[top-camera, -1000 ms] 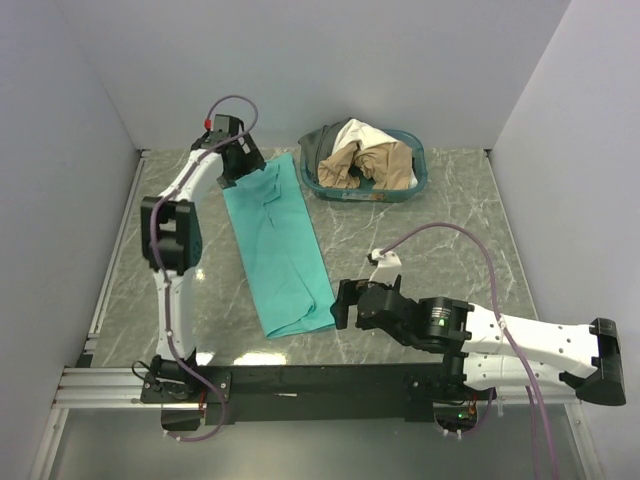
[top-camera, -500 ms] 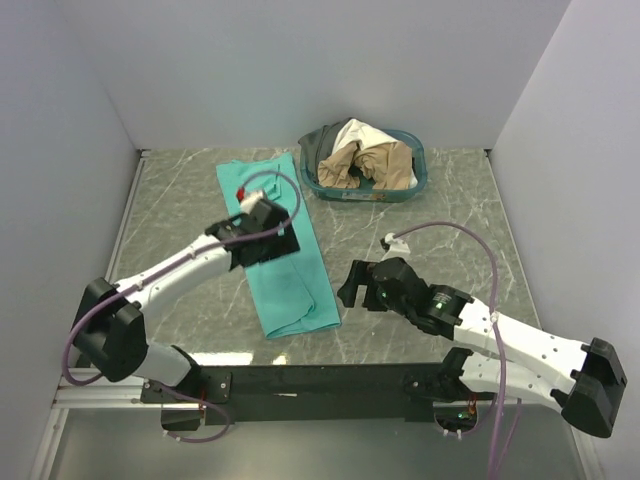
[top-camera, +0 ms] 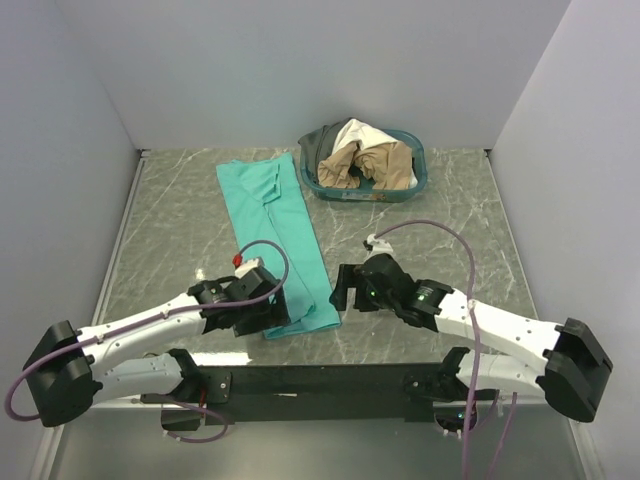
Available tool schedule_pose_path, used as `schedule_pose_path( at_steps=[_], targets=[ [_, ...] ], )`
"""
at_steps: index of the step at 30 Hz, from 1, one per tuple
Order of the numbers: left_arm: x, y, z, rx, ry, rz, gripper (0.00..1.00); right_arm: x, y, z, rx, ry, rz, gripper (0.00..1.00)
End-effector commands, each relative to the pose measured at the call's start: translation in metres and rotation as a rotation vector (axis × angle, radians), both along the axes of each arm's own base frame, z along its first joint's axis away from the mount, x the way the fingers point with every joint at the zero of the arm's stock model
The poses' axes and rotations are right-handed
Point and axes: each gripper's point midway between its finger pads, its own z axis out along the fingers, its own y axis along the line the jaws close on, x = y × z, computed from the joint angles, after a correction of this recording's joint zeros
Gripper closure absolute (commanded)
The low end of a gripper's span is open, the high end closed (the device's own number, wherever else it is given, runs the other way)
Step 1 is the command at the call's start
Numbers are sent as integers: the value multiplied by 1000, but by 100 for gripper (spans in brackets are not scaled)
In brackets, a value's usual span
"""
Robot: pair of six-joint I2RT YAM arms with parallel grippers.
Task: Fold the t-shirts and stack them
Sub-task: Fold the tshirt
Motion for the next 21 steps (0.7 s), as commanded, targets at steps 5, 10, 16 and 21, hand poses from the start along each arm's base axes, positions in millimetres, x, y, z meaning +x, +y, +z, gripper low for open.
schedule_pose_path(
  at_steps=[5, 10, 16, 21],
  targets=[
    [-23, -2, -20, -52, 89, 19, 32, 5, 27, 4, 66, 15, 72, 5],
    [-28, 7, -39, -3, 119, 33, 48, 3, 30, -14, 16, 60, 93, 13],
    [-27, 18, -55, 80, 141, 66, 69, -7, 36, -29, 26, 119, 141, 23],
    [-22, 12, -51, 86, 133, 54, 82, -12, 37, -47, 13, 158, 155, 32]
  ],
)
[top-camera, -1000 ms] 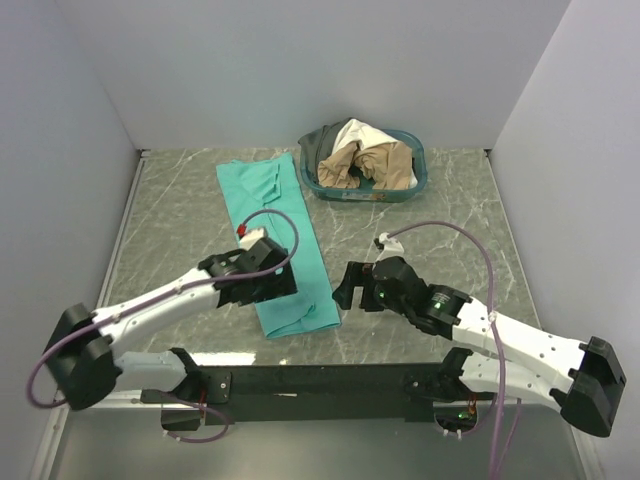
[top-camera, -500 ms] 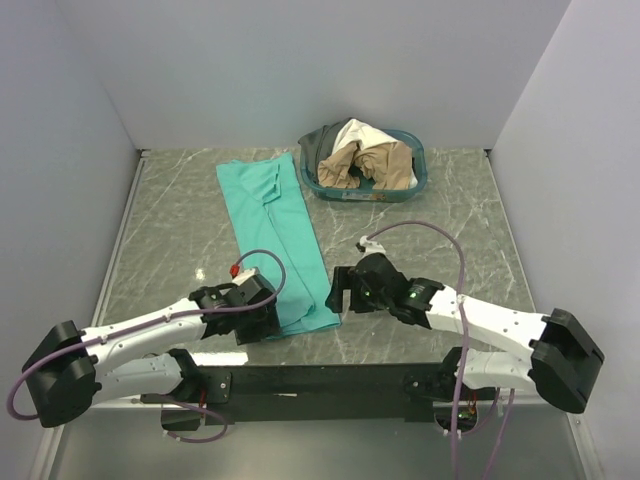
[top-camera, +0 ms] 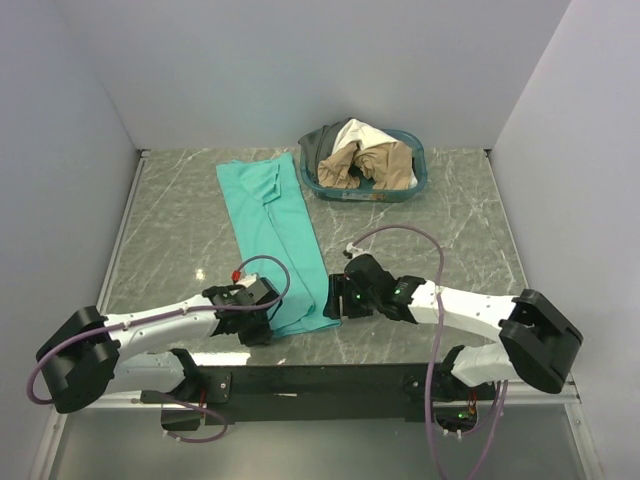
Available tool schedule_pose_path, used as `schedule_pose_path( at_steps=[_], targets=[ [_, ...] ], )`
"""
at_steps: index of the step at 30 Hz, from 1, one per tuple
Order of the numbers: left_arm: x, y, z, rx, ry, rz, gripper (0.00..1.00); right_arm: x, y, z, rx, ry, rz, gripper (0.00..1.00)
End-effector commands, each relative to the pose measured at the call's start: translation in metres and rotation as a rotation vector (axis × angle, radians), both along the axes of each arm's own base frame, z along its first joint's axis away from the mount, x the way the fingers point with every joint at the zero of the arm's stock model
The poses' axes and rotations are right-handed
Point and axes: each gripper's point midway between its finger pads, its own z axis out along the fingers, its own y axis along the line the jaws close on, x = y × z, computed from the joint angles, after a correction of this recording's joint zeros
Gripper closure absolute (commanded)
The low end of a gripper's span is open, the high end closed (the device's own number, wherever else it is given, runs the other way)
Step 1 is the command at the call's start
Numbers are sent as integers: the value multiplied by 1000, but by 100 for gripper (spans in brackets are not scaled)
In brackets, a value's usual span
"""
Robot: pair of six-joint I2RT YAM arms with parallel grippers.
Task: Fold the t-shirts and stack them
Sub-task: Fold the tshirt
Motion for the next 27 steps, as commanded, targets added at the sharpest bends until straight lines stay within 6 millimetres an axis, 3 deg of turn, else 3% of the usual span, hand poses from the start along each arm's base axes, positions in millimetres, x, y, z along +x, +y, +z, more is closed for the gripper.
schedule_pose_path(
  at_steps=[1, 9, 14, 16, 18, 19, 22, 23, 27],
  targets=[
    [8, -3, 2, 18, -28, -5, 81, 4, 10, -1, 34, 1, 18, 34],
    [12, 13, -4, 121, -29, 14, 76, -6, 10, -13, 45, 42, 37, 39],
    [12, 5, -8, 86, -28, 6, 76, -13, 6, -19, 38, 66, 43, 41],
    [12, 5, -9, 87, -30, 7, 83, -15, 6, -21, 43, 72, 44, 42],
    [12, 7, -9, 97, -30, 8, 99, -20, 6, -23, 53, 86, 58, 46],
    [13, 6, -7, 94, -34, 3, 99, -21, 8, -24, 60, 86, 61, 47],
    [10, 1, -3, 44, -35, -16, 99, -25, 12, -27, 65, 107, 81, 57],
    [8, -3, -1, 14, -33, -27, 99, -26, 13, -27, 67, 111, 90, 66],
    [-3, -15, 12, -79, -51, -40, 99, -23, 5, -20, 44, 75, 59, 86]
  ],
)
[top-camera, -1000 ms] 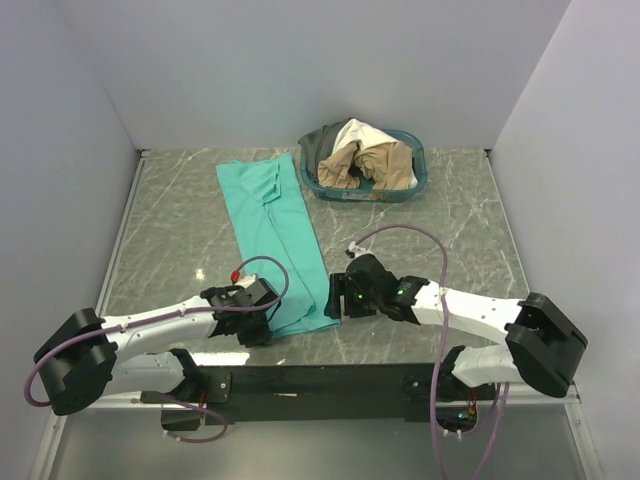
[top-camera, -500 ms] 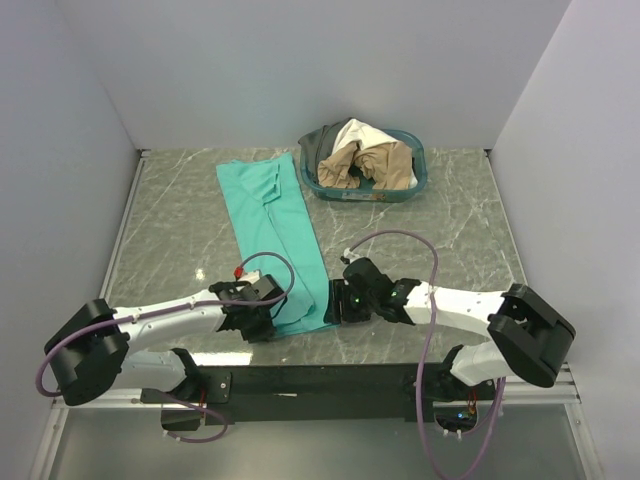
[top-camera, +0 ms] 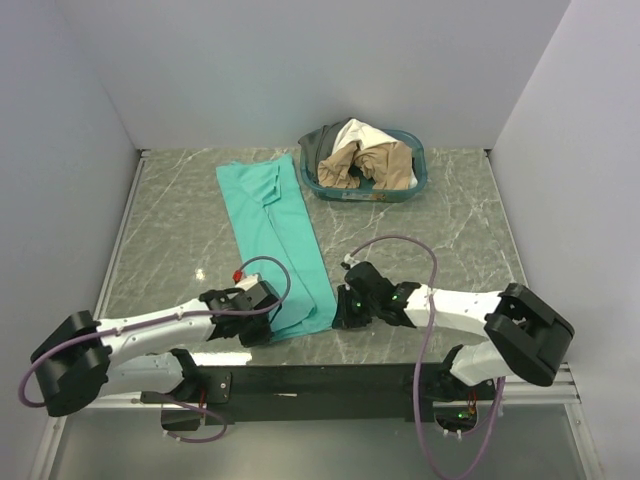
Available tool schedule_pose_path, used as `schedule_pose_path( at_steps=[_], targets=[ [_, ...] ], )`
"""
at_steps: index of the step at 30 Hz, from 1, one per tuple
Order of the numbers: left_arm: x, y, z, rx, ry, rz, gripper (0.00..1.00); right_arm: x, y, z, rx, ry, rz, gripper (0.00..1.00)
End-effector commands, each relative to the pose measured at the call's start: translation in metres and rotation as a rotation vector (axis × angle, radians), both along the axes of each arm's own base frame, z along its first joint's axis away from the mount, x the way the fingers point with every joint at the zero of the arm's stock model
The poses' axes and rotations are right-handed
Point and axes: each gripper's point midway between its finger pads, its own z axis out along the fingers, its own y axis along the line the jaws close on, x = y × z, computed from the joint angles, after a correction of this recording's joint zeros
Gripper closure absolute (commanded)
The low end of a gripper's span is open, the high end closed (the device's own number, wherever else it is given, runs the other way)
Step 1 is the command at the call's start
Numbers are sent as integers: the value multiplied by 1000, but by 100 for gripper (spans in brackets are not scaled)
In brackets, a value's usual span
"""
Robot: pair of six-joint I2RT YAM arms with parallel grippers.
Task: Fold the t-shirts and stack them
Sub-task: Fold the tshirt
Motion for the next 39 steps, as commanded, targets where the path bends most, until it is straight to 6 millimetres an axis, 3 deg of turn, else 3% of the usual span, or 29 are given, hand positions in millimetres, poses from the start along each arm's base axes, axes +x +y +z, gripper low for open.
schedule_pose_path(
  at_steps=[1, 4, 5, 7, 12, 19, 24, 30, 31, 33, 34, 35, 36, 38, 39],
  targets=[
    [-13, -15, 17, -86, -18, -50, 99, 0, -8, 8, -14, -33, -18, 89],
    [-31, -33, 32, -168, -26, -97, 99, -5, -18, 21, -3, -62, -20, 93],
    [-37, -40, 35, -196, -19, -116, 99, -7, -18, 34, 34, -87, -12, 93],
    [-49, -51, 44, -227, -17, -150, 99, -16, -26, 38, 35, -89, -5, 93],
    [-45, -52, 57, -168, -50, -133, 99, -16, -32, 69, 111, -175, -9, 93],
    [-24, -58, 79, -92, -108, -69, 99, 13, -12, 104, 171, -291, -41, 92],
    [-8, -46, 86, -67, -155, 57, 99, 40, 2, 115, 115, -333, -57, 94],
    [22, -30, 103, -103, -221, 153, 99, 72, 27, 147, 140, -401, -64, 94],
    [35, -24, 107, -105, -228, 190, 99, 80, 34, 161, 158, -431, -55, 94],
    [44, -11, 110, -67, -231, 189, 99, 90, 38, 161, 133, -433, -52, 94],
    [56, -2, 117, -55, -246, 233, 99, 97, 43, 173, 136, -458, -42, 94],
    [59, 9, 118, -15, -250, 249, 99, 106, 44, 167, 113, -447, -48, 94],
    [69, 14, 128, -2, -289, 277, 99, 116, 48, 180, 124, -466, -56, 94],
    [83, 29, 136, 31, -333, 334, 99, 129, 51, 177, 106, -459, -49, 94],
    [89, 30, 144, 20, -354, 357, 99, 137, 57, 191, 127, -475, -49, 94]
  ],
)
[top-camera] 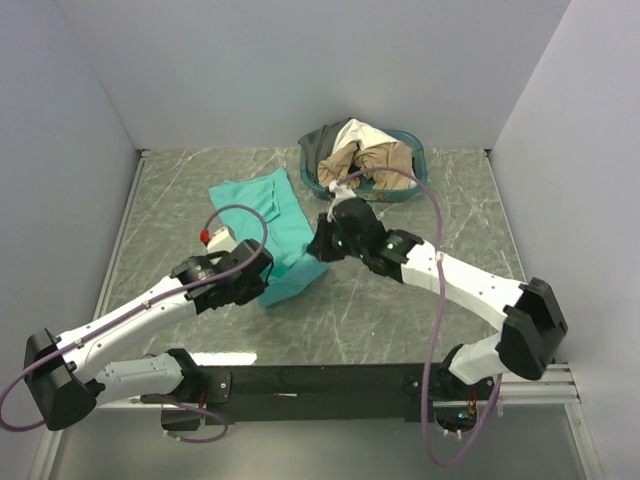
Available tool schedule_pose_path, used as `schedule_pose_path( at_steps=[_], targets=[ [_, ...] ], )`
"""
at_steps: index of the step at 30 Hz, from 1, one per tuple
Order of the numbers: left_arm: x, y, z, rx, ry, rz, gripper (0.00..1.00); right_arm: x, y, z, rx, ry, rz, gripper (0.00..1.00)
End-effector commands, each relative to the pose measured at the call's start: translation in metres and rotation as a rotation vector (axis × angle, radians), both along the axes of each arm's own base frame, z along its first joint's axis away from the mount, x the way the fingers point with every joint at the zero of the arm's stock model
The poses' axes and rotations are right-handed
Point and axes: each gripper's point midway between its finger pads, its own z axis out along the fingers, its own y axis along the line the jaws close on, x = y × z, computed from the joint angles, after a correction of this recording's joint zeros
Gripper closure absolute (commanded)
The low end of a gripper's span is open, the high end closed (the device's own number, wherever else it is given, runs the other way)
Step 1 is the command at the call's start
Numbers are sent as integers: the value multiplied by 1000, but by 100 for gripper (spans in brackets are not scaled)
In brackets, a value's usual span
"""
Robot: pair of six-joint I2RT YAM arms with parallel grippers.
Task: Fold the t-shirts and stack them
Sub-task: Fold the tshirt
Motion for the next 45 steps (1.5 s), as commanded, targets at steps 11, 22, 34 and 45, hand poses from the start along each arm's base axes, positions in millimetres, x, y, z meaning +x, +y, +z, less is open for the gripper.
schedule_pose_path(
  at_steps=[11, 22, 34, 45],
  targets=[
    [85, 55, 44, 93, -183, 229, 99, 94, 37, 26, -36, -58, 5, 94],
    [136, 73, 33, 130, -160, 228, 99, 139, 42, -2, -107, -19, -45, 94],
    [175, 72, -6, 133, -107, 131, 99, 167, 45, -48, -183, 56, -136, 93],
    [197, 85, -17, 185, -69, 160, 54, 183, 50, -45, -184, 80, -161, 46]
  ],
)
